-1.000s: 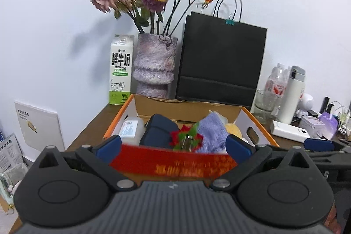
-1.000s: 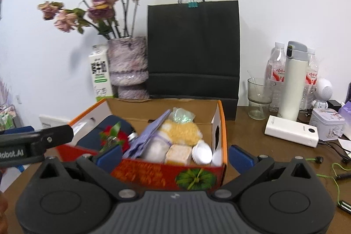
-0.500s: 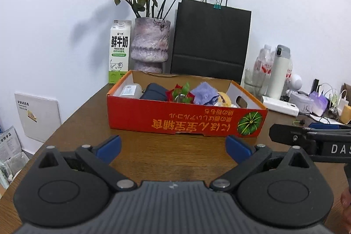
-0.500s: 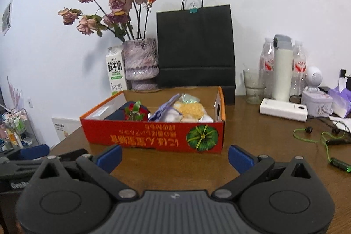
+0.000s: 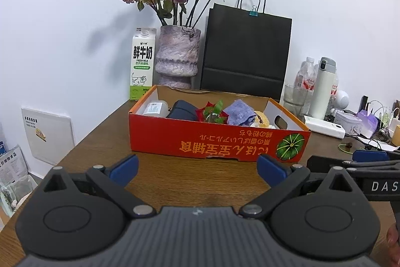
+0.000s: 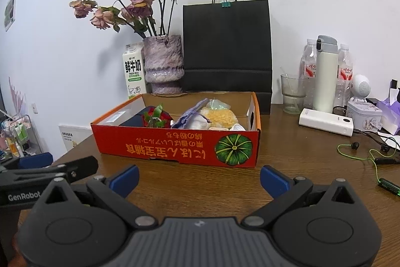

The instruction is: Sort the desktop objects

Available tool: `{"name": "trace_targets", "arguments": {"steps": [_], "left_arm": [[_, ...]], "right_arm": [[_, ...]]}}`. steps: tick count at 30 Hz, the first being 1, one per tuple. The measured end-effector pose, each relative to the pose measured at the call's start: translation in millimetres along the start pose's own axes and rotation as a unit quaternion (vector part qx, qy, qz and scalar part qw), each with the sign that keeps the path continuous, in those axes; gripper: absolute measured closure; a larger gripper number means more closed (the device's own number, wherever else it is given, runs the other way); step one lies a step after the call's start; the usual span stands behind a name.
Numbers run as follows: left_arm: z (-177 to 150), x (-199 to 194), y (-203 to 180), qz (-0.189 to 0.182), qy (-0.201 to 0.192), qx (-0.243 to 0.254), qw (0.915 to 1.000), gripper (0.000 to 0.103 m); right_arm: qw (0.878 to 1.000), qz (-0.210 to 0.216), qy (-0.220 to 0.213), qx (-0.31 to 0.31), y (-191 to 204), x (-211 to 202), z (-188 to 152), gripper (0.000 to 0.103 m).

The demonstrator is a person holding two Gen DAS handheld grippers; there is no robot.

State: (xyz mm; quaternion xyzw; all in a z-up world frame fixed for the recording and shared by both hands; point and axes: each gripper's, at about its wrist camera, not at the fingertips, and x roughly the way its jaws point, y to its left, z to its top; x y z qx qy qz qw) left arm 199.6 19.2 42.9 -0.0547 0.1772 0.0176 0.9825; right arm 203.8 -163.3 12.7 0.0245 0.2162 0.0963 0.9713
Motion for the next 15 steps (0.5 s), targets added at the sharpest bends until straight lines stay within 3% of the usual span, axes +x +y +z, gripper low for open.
{"name": "trace_targets", "arguments": {"steps": [15], "left_arm": [[-1.4,0.8,-1.6,0.01,-0.005,0.006,0.9999,0.0]], "right_arm": [[1.0,-0.007,0.002,-0.001,0.1,1.0,-0.9,0.0]]}}
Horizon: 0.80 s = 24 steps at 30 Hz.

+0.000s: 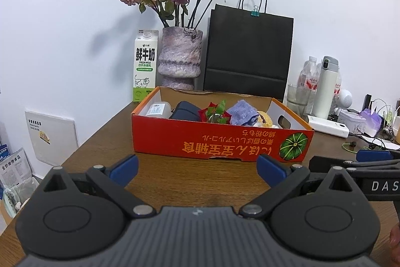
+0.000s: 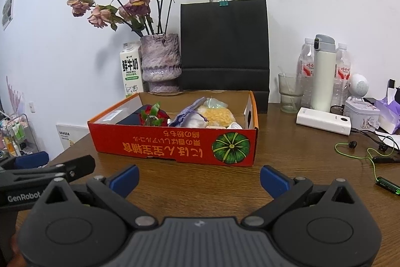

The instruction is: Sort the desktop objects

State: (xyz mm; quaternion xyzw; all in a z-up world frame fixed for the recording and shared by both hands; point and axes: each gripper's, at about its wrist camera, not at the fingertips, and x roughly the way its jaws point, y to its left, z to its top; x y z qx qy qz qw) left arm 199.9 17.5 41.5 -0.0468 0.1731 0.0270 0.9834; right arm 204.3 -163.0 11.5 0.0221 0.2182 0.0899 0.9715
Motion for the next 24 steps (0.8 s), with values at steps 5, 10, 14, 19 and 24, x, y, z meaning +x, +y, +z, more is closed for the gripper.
{"name": "trace_targets", "arguments": {"steps": [5,10,14,19,24], "left_arm": [[-0.1,0.9,0.3,0.001,0.005,-0.001,1.0,0.0],[-0.1,1.3,0.9,0.001,0.005,0.0,1.0,0.0],[0.1,1.1,0.3,0.002,0.005,0.0,1.0,0.0],[-0.6,0.8,0.0,0.002,0.005,0.0,1.0,0.0],[-0.3,0.9,0.0,0.001,0.005,-0.001,1.0,0.0]], "right_arm": [[1.0,-0.003,0.002,-0.001,0.7,0.5,-0.9,0.0],[1.0,-0.002,0.003,-0.001,0.0,1.4,-0.9,0.0],[1.0,-0.002,0.003,-0.001,0.1,1.5,-1.0,0.0],[1.0,-0.002,0.003,-0.001,-0.2,1.5,-1.1,0.0],[1.0,-0.002,0.003,-0.001,-0.4,1.4,-1.0,0.0]]}}
